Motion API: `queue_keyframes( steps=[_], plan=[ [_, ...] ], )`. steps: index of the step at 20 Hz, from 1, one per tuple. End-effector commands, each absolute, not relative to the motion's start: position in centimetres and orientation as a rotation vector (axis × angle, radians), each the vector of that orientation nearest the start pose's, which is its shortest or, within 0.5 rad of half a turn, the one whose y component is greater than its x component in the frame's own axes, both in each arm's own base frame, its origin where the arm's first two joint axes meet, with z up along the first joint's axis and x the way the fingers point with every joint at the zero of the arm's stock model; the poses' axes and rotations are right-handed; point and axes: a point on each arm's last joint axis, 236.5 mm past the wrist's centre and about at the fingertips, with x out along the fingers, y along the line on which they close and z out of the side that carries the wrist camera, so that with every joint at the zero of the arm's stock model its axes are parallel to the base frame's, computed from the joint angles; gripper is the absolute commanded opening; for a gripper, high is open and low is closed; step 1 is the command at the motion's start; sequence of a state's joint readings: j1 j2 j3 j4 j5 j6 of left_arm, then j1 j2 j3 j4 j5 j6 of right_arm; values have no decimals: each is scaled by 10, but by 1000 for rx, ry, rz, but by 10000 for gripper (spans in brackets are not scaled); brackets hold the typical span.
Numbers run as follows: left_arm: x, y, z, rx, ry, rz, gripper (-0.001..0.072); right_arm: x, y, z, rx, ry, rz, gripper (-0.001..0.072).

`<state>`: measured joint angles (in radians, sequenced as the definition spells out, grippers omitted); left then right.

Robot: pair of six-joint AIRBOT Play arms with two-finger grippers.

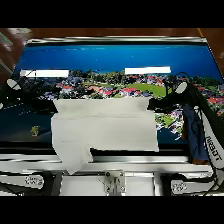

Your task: Fold the shirts.

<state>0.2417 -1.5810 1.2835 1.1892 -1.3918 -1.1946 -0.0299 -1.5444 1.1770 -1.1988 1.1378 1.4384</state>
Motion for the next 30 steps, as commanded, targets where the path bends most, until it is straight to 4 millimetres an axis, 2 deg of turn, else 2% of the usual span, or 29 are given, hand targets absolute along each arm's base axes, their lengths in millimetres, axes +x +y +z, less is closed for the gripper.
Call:
queue_keyframes(
  steps=[1, 3, 4, 5, 6, 7, 9, 12, 14, 16, 21, 26, 28, 30],
  plan=[
    [330, 22, -28, -293, 1681, -299, 543, 325, 25, -55, 111, 1678, 214, 580],
    [301, 34, -17, -322, 1702, -264, 543, 274, -12, -50, 15, 1809, 175, 544],
    [285, 38, -19, -357, 1691, -233, 544, 256, -24, -53, 48, 1814, 147, 545],
    [266, 38, -27, -394, 1685, -203, 545, 245, -26, -58, 131, 1775, 125, 546],
    [248, 36, -39, -433, 1679, -175, 605, 242, -23, -63, 222, 1714, 110, 547],
    [229, 30, -52, -474, 1683, -157, 700, 243, -20, -66, 306, 1647, 96, 547],
    [194, 15, -76, -504, 1734, -164, 707, 247, -15, -68, 417, 1537, 77, 547],
    [163, -6, -98, -526, 1818, -212, 707, 251, -13, -69, 440, 1495, 69, 547],
    [157, -15, -106, -530, 1830, -236, 706, 257, -15, -69, 443, 1470, 62, 547],
    [160, -20, -110, -539, 1809, -235, 705, 260, -16, -69, 441, 1459, 57, 547],
    [194, -35, -110, -636, 1675, -229, 704, 262, -17, -69, 437, 1452, 52, 547],
    [184, -57, -119, -578, 1756, -306, 704, 259, -16, -69, 441, 1464, 57, 547],
    [182, -55, -116, -560, 1770, -314, 703, 255, -14, -69, 444, 1482, 65, 547],
    [172, -43, -109, -482, 1828, -327, 703, 253, -13, -69, 446, 1490, 70, 547]
  ],
)
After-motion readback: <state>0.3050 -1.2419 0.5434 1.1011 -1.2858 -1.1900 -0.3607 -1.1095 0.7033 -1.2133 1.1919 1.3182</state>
